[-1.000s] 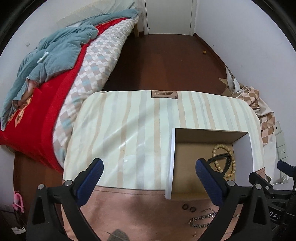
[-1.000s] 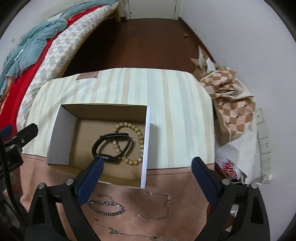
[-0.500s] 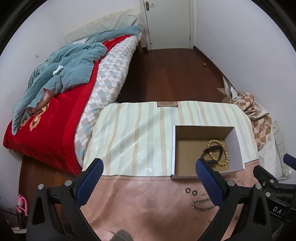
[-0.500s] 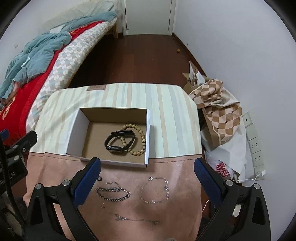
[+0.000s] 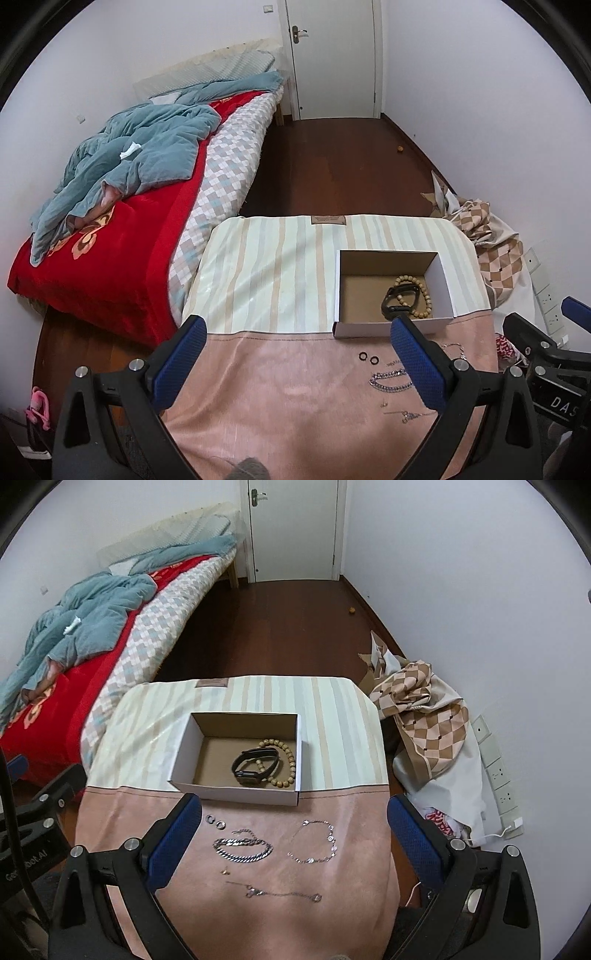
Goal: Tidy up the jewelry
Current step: 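Lift both open tools out of the box, then grasp the thin silver charm chain with the right tool while the left tool grasps the thick silver curb chain, then carry both chains into the white box and open both tools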
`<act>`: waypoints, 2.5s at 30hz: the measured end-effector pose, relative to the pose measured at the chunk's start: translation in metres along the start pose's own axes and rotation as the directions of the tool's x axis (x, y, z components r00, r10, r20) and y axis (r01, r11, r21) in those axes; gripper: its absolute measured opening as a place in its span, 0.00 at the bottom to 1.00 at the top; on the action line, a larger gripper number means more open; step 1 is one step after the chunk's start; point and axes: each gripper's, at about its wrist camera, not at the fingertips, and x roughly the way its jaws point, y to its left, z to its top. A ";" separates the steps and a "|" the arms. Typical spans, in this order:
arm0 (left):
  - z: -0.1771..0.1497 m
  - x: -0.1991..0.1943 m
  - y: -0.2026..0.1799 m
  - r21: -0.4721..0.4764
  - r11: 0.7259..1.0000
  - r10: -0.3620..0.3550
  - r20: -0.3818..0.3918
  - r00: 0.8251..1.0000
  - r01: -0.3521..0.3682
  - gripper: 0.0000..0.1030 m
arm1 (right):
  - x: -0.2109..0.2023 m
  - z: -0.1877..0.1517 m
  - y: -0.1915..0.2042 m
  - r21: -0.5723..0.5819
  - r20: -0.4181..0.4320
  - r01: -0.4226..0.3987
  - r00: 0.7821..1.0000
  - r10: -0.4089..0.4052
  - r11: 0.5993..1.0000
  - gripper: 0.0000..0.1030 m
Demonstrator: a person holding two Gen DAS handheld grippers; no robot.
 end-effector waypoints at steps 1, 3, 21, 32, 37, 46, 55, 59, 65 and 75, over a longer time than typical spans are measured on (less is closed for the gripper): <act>-0.003 -0.002 0.000 0.000 1.000 0.003 0.001 1.000 -0.003 0.99 | -0.003 -0.003 -0.002 0.008 0.002 -0.007 1.000 0.007 1.000 0.99; -0.011 -0.001 -0.001 0.002 1.000 0.014 0.000 1.000 -0.014 0.99 | -0.005 -0.011 -0.010 0.033 -0.001 -0.016 1.000 0.016 0.999 0.99; -0.121 0.107 -0.022 0.056 0.997 0.070 -0.232 0.970 -0.059 0.99 | 0.137 -0.154 -0.075 0.171 -0.305 -0.015 0.950 0.068 0.985 0.61; -0.128 0.127 -0.024 0.075 0.996 0.069 -0.254 0.965 -0.052 0.99 | 0.140 -0.173 -0.047 0.115 -0.203 -0.029 0.978 0.052 0.993 0.10; -0.117 0.143 -0.035 0.026 0.998 -0.045 -0.295 0.954 0.055 0.99 | 0.127 -0.168 -0.067 0.192 -0.160 -0.022 0.986 0.053 0.981 0.10; -0.105 0.180 -0.074 0.040 0.983 -0.150 -0.369 0.917 0.177 0.73 | 0.125 -0.159 -0.091 0.249 -0.139 -0.004 0.989 0.040 0.969 0.10; -0.106 0.171 -0.096 0.131 0.965 -0.172 -0.328 0.929 0.225 0.04 | 0.130 -0.161 -0.094 0.261 -0.147 -0.008 0.988 0.048 0.965 0.10; -0.102 0.163 -0.083 0.087 0.966 -0.204 -0.318 0.926 0.243 0.02 | 0.123 -0.158 -0.093 0.269 -0.128 -0.035 0.989 0.072 0.962 0.10; -0.083 0.125 -0.068 0.071 0.959 -0.249 -0.255 0.934 0.275 0.02 | 0.099 -0.142 -0.089 0.275 -0.077 -0.110 0.988 0.136 0.955 0.10; -0.028 0.073 -0.045 0.052 0.941 -0.323 -0.151 0.934 0.333 0.02 | 0.061 -0.079 -0.068 0.198 0.001 -0.254 0.966 0.259 0.947 0.09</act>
